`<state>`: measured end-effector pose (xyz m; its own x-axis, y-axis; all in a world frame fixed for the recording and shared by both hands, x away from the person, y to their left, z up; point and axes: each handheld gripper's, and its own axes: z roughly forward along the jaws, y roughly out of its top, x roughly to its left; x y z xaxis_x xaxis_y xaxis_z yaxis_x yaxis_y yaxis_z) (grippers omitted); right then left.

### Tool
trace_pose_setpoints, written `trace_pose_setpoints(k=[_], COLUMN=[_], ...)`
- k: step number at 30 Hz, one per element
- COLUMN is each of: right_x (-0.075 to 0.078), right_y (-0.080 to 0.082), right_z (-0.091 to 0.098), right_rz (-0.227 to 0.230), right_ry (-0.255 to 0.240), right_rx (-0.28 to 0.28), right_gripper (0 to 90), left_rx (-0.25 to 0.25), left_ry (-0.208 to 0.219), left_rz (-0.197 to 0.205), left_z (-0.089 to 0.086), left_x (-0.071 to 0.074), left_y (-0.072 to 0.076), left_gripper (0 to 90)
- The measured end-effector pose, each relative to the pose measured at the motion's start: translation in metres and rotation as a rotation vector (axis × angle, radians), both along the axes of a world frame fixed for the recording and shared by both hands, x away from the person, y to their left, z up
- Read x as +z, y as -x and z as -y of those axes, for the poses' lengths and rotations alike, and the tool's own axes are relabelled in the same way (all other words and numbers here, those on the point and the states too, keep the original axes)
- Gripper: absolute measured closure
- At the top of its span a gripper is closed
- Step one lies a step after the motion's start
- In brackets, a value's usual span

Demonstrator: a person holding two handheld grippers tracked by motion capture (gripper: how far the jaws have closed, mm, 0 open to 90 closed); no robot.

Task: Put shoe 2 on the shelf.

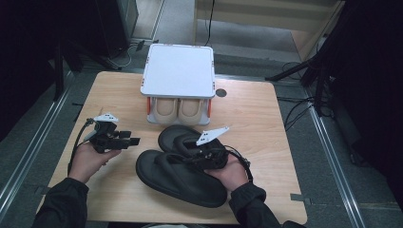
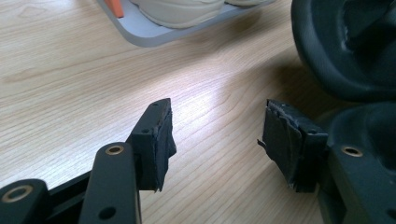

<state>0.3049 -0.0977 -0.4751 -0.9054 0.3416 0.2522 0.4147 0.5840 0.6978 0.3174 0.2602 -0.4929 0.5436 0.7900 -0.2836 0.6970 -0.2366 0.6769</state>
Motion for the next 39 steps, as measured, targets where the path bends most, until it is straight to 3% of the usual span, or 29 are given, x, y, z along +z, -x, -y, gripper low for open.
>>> trace_pose_setpoints(k=[4, 8, 13, 20, 26, 33, 39], right_x=[0.000, 0.005, 0.017, 0.039, 0.055, 0.077, 0.103], right_y=[-0.008, -0.012, -0.018, -0.030, -0.038, -0.048, -0.057], right_z=[-0.001, -0.004, -0.006, -0.012, -0.019, -0.022, -0.025], right_rz=[-0.043, -0.004, -0.015, -0.028, -0.030, -0.024, -0.021], right_ry=[-0.028, -0.004, -0.026, -0.058, -0.026, -0.039, -0.034], right_rx=[0.043, 0.080, 0.138, 0.169, 0.213, 0.204, 0.149], right_gripper=[77.1, 77.2, 77.2, 77.1, 77.0, 77.1, 77.1], left_rx=[0.001, 0.010, 0.027, 0.048, 0.046, 0.059, 0.063], left_ry=[0.002, 0.003, 0.004, 0.009, 0.001, 0.001, 0.001], left_rz=[0.006, 0.006, 0.003, 0.001, -0.002, -0.004, 0.006], left_z=[-0.002, -0.005, -0.009, -0.013, -0.014, -0.017, -0.018], left_x=[0.001, 0.001, 0.000, -0.001, -0.003, -0.004, -0.004], left_y=[0.004, 0.007, 0.010, 0.017, 0.023, 0.028, 0.030], left_gripper=[42.6, 42.2, 42.1, 41.9, 41.6, 41.6, 41.7])
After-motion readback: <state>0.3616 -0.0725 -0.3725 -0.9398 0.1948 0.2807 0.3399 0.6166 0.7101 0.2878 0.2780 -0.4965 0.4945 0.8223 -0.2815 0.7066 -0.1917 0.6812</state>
